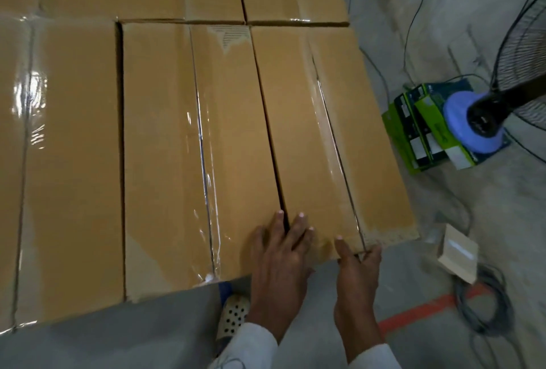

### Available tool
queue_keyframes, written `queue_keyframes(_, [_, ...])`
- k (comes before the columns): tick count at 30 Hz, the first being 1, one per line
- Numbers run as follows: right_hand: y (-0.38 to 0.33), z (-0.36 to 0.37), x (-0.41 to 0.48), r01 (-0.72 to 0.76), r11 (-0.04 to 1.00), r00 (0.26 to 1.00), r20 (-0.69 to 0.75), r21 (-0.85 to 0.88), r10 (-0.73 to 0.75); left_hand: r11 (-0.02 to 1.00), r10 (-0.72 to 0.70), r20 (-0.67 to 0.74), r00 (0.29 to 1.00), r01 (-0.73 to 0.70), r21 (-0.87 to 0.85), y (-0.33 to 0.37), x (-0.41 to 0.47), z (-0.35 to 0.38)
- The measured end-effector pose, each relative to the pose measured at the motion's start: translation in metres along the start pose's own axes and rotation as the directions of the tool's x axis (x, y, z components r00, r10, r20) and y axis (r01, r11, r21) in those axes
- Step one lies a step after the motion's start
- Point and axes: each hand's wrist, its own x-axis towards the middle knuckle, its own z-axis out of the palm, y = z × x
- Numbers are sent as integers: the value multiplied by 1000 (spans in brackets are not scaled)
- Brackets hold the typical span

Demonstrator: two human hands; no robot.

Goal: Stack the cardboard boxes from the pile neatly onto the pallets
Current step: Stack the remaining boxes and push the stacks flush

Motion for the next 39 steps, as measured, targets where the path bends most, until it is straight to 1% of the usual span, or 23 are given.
queue_keyframes(4, [5,-4,1,-11,1000,1000,-21,-24,11,1000,12,2,1000,-12,25,-6,2,-1])
queue_keyframes(10, [8,-3,0,-2,999,1000,29,-41,3,999,13,12,1000,-13,31,-10,3,0])
queue_keyframes(14, [6,-4,-3,5,998,999,52,-70,-1,997,45,13,999,-45,67,-15,5,-4])
queue_keyframes(20, [11,-3,2,3,994,999,54,-112,3,982,130,9,991,-130,138,-26,10,-14])
queue_keyframes(24, [14,-2,4,-14,992,998,53,-125,21,985,129,-11,992,-126,113,-26,9,-11])
queue_keyframes(26, [15,-2,3,-15,982,999,45,-186,24,986,123,-10,992,-121,113,-27,8,-9])
queue_keyframes(28, [13,-1,-3,37,944,999,49,-329,-22,983,128,-7,992,-126,136,-28,5,-11])
queue_keyframes(30, [13,3,-15,86,883,995,84,-461,-53,979,143,-27,989,-138,152,-31,3,-14])
queue_keyframes(33, [20,14,-37,148,817,987,134,-558,-87,974,168,-83,982,-152,169,-37,4,-15])
queue_keyframes(36, [31,14,-45,206,707,979,140,-676,-151,974,167,-90,982,-150,170,-37,2,-10])
queue_keyframes(38, [33,10,-52,248,630,967,147,-736,-208,983,144,-107,984,-130,127,-37,-8,-8])
queue_keyframes(39, [32,9,-58,282,605,957,171,-745,-235,990,126,-144,981,-114,88,-40,-17,-9])
